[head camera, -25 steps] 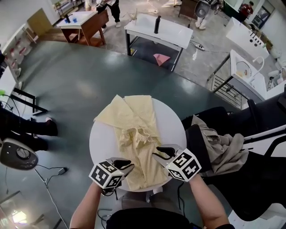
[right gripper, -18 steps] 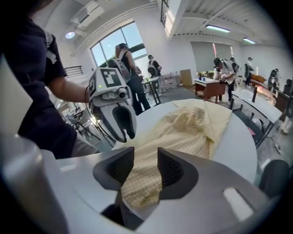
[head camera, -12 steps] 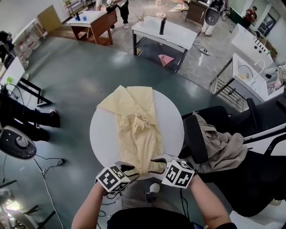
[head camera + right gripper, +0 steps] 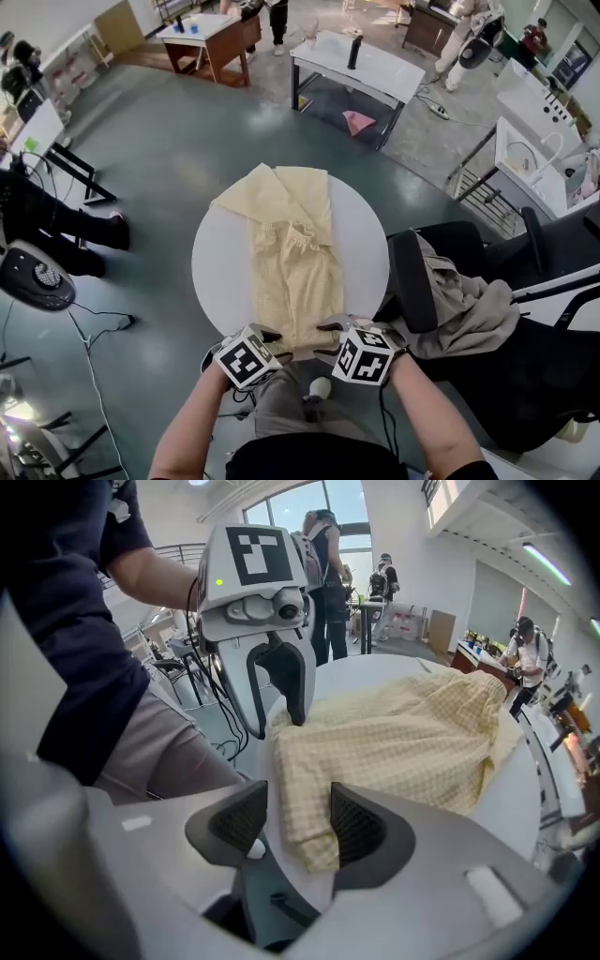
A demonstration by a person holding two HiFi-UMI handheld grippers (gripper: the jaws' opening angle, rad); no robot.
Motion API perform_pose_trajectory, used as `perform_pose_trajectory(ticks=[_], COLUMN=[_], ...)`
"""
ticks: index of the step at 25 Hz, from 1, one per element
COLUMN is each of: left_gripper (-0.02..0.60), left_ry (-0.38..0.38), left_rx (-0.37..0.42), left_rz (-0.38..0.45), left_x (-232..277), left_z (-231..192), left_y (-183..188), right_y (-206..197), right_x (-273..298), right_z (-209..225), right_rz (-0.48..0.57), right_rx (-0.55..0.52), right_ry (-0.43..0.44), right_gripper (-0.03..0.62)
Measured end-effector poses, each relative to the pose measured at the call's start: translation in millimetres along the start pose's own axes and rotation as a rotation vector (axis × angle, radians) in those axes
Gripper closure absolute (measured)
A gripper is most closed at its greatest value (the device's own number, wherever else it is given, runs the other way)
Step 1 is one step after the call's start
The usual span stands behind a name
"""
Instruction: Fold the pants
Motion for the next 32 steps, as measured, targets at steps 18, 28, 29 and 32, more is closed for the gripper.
perform_pose_trajectory(ticks=[18,28,29,32], left_gripper=[0.426,0.452,0.468,0.528], left_ry=[0.004,0.050,0.062,0.085], left_rx=[0.048,0.094,0.090,0.059], left_rz=[-0.012,-0.041,-0.040,-0.039], left_x=[11.9,12.9,13.6,12.5], left_z=[-6.7,-2.6,-3.4,-6.9], left_y=[-6.2,-7.3,-7.4,-6.7], right_y=[-11.0,3.8,4.5,6.6], right_x=[5.0,-14.5,-15.4,-17.1], right_z=[12.1,24.9,24.8,22.4], right_rz=[-0.025,-0.013,-0.017,-0.030], right_rx=[0.016,0.326,0.337,0.331], right_ry=[-0.049,0.071,0.073,0.066], right_gripper=[0.474,0.540,0.540,0.540])
Point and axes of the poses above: the fingertips, and each gripper's own axes: x forward along the fingers, z to its right, y out of its top, the point moved 7 cm from there along -x, backward along the fingers, and after that the axes turned 8 degrees about x, right-handed, at the moved point
